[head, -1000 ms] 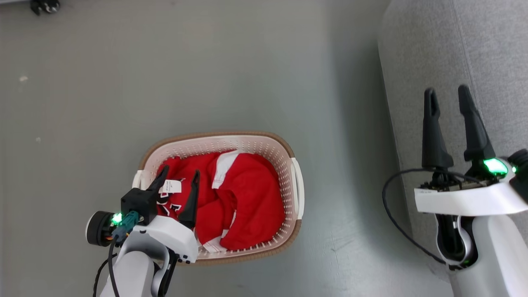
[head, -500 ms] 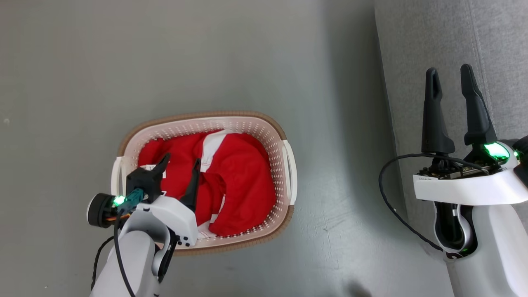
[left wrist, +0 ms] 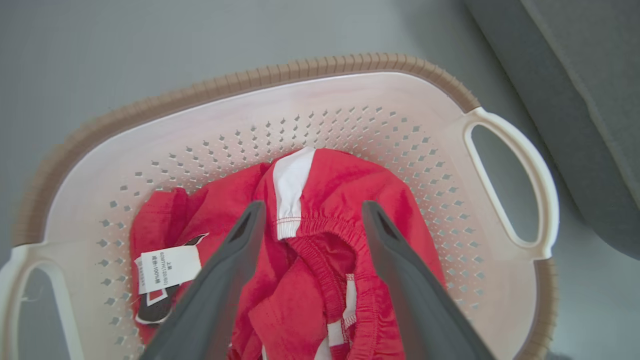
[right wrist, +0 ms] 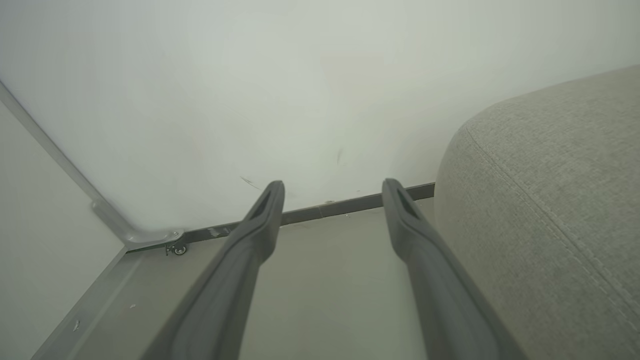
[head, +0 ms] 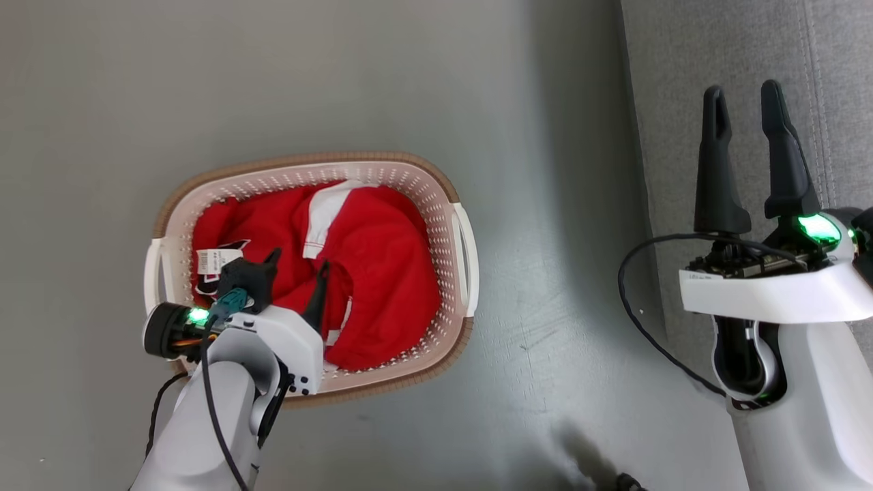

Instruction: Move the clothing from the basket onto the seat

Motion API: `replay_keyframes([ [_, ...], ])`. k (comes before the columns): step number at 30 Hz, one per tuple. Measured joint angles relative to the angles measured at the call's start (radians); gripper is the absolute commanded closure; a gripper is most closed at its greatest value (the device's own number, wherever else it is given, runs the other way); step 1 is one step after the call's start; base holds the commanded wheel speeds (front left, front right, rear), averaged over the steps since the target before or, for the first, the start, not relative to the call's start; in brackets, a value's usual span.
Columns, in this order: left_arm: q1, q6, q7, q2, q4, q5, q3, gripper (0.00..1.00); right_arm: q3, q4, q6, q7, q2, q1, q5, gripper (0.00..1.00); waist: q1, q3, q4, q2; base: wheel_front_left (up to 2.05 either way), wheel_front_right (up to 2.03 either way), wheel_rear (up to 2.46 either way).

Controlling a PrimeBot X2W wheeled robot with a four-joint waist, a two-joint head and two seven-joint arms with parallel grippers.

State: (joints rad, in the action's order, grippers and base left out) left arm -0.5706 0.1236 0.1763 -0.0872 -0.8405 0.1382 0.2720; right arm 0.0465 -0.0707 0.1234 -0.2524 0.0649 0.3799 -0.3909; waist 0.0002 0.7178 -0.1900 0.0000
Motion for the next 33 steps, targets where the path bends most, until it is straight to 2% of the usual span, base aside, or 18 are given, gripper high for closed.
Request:
replay_keyframes([
  [17, -0.091, 0.001, -0.059, -0.005, -0.12, 0.026, 0.043, 0.0, 0.022, 0.037, 0.0, -0.001, -0.008, 0.078, -0.014, 0.0, 0.0, 0.11, -0.047, 0.0, 0.0, 0.0, 0.0],
  [33, -0.177, 0.001, -0.115, -0.041, -0.196, 0.044, 0.056, 0.0, 0.044, 0.043, 0.0, -0.001, -0.012, 0.122, -0.048, 0.0, 0.0, 0.205, -0.103, 0.0, 0.0, 0.0, 0.0],
])
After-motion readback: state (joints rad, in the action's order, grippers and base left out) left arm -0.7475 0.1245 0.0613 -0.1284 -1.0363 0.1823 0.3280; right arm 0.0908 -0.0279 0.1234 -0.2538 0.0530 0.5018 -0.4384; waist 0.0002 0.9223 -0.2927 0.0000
